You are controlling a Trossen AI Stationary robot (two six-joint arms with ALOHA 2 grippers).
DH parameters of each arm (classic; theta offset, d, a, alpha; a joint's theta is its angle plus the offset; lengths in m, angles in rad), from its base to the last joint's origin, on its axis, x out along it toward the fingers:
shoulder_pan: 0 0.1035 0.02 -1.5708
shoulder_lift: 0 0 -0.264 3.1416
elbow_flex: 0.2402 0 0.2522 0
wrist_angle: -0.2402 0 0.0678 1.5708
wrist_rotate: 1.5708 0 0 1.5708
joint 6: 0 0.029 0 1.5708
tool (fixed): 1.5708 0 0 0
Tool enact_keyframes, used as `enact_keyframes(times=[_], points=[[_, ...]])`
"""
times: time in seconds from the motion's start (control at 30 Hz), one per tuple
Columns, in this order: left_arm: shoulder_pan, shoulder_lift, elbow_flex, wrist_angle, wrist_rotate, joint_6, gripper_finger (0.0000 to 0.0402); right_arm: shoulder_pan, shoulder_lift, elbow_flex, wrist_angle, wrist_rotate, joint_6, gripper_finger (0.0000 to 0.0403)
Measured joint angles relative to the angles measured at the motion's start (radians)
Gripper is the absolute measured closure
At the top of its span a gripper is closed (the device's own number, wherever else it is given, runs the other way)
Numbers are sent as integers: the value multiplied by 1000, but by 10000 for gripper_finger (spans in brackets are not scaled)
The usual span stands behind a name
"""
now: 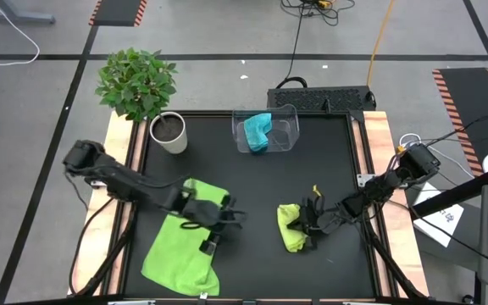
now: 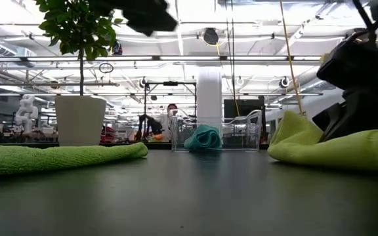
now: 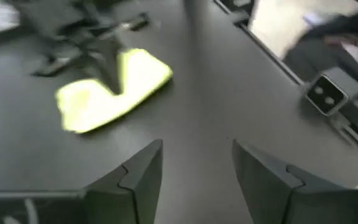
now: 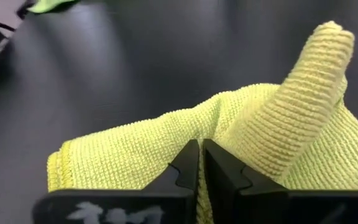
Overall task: Fold microfiber towels
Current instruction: Fold the light green microfiber cloth
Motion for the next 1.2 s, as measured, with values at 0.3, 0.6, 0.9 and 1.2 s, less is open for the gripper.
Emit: enact_keyframes(times=[0.3, 0.6, 0.9, 1.2], points=[[-13, -9, -258, 493, -32, -61, 238, 16, 9, 10, 39, -1, 0, 399], [42, 142, -284, 676, -11, -59, 238, 31, 1, 12, 214, 25, -191, 399], [97, 177, -281, 781, 30, -35, 238, 1, 0, 11, 166, 29, -133, 399], [191, 355, -136, 801, 177, -71, 238, -5, 7, 11, 34, 27, 20, 399]])
